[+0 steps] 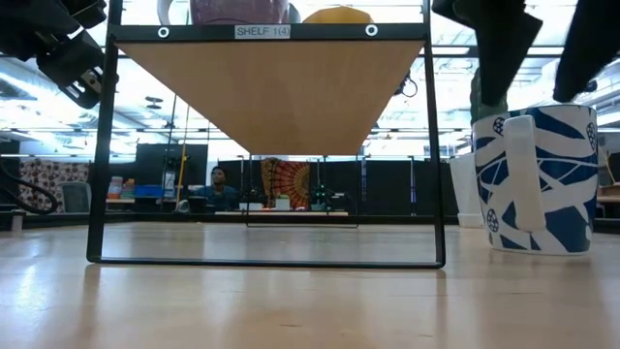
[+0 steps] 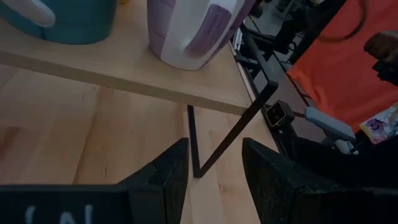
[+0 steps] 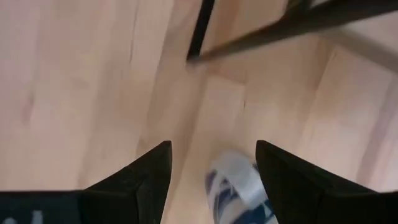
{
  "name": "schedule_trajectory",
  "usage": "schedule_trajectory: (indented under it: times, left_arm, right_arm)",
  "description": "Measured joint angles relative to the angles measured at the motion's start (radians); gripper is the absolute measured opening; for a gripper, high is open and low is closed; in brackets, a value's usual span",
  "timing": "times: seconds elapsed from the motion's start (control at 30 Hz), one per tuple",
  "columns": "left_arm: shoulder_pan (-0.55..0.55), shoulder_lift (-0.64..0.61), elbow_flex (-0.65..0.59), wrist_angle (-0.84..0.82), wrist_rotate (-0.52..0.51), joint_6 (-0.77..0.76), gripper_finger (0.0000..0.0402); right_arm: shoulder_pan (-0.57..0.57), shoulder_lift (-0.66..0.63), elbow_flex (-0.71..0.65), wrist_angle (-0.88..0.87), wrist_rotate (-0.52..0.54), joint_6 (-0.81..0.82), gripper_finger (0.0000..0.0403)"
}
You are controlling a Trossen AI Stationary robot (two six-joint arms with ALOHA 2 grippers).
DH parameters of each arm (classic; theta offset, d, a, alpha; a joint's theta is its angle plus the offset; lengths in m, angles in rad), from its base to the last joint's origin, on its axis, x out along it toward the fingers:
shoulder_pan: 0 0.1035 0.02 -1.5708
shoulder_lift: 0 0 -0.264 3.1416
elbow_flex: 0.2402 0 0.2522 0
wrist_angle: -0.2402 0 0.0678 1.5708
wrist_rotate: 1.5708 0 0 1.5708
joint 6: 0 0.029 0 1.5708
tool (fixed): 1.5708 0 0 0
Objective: Place coffee mugs
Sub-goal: Put the white blue mug on the shelf
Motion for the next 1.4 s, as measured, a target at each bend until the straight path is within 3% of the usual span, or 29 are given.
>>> schedule_trajectory:
  times: [0.17, 0.4, 0.63, 1.07, 1.2, 1.4]
  left_arm:
    - [0.001, 0.000, 0.000, -0.009, 0.000, -0.001, 0.0155]
    - [0.001, 0.000, 0.000, -0.012, 0.000, 0.000, 0.0155]
    - [0.001, 0.000, 0.000, -0.012, 0.000, -0.020, 0.0155]
    - [0.000, 0.000, 0.000, -0.015, 0.000, -0.021, 0.0155]
    - [0.000, 0.000, 0.000, -0.015, 0.000, -0.018, 0.0155]
    - [0.000, 0.000, 0.000, -0.020, 0.000, -0.017, 0.0155]
  right_arm:
    - [0.001, 0.065, 0.073, -0.133, 0.024, -0.008, 0.0233]
    - [0.001, 0.093, 0.067, -0.143, 0.023, -0.041, 0.0225]
    - [0.019, 0.094, 0.067, -0.197, -0.057, 0.015, 0.0211]
    - [0.102, 0.094, 0.066, -0.340, -0.193, 0.251, 0.0203]
    - [0.130, 0.088, 0.065, -0.378, -0.229, 0.389, 0.0202]
    - [0.197, 0.031, 0.065, -0.401, -0.162, 0.675, 0.0201]
